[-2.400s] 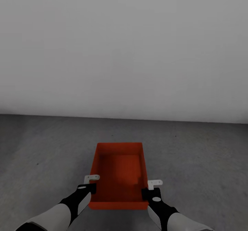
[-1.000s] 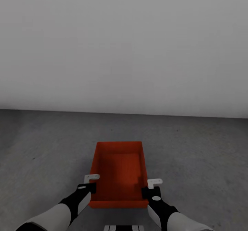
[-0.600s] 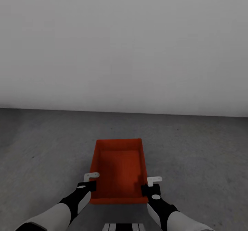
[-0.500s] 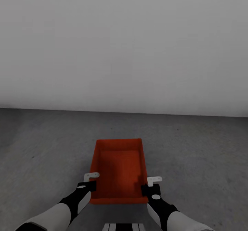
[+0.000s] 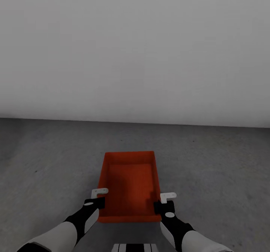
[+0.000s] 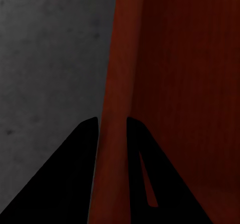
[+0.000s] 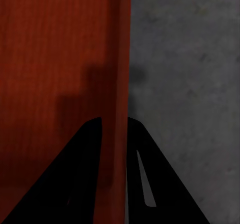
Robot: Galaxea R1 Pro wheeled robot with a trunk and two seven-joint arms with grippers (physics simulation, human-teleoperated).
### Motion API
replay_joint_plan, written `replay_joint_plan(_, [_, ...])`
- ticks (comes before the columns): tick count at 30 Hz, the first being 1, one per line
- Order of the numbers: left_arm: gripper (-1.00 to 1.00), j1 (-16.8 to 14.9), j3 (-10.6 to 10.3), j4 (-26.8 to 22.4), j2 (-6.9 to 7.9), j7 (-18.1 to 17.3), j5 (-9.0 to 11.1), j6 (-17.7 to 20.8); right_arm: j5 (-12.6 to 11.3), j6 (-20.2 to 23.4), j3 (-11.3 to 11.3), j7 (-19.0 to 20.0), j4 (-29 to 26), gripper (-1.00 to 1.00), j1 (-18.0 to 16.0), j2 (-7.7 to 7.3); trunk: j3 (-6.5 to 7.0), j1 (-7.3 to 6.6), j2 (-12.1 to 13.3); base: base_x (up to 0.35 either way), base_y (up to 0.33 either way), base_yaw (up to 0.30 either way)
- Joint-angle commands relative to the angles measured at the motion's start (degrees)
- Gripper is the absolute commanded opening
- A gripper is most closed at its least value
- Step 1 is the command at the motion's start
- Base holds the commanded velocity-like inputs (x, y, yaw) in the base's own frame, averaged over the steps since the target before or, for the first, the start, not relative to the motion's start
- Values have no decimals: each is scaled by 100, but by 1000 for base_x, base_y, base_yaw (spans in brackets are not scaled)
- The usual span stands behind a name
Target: Move the two storage containers from the living room to the garage. In the garage, place one container on the floor and stack the other container on top of it (either order is fine).
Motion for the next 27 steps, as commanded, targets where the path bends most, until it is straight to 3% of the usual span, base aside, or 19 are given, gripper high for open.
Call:
replay_joint_plan(1, [-100, -3, 274, -20, 7, 120, 15, 30, -92, 84, -175, 88, 371, -100, -1, 1, -4, 0, -1, 0, 0, 0])
replay_joint_plan(14, [-100, -3, 265, -206, 23, 110, -2, -5, -70, 74, -175, 90, 371, -100, -1, -43, -4, 0, -1, 0, 0, 0])
replay_joint_plan(15, [100, -3, 268, -233, 26, 113, -1, -1, -71, 74, -175, 90, 371, 100, -1, -46, -4, 0, -1, 0, 0, 0])
replay_joint_plan(27, [100, -3, 277, -272, 34, 112, 14, 33, -78, 80, -167, 106, 371, 100, -1, -44, -4, 0, -1, 0, 0, 0])
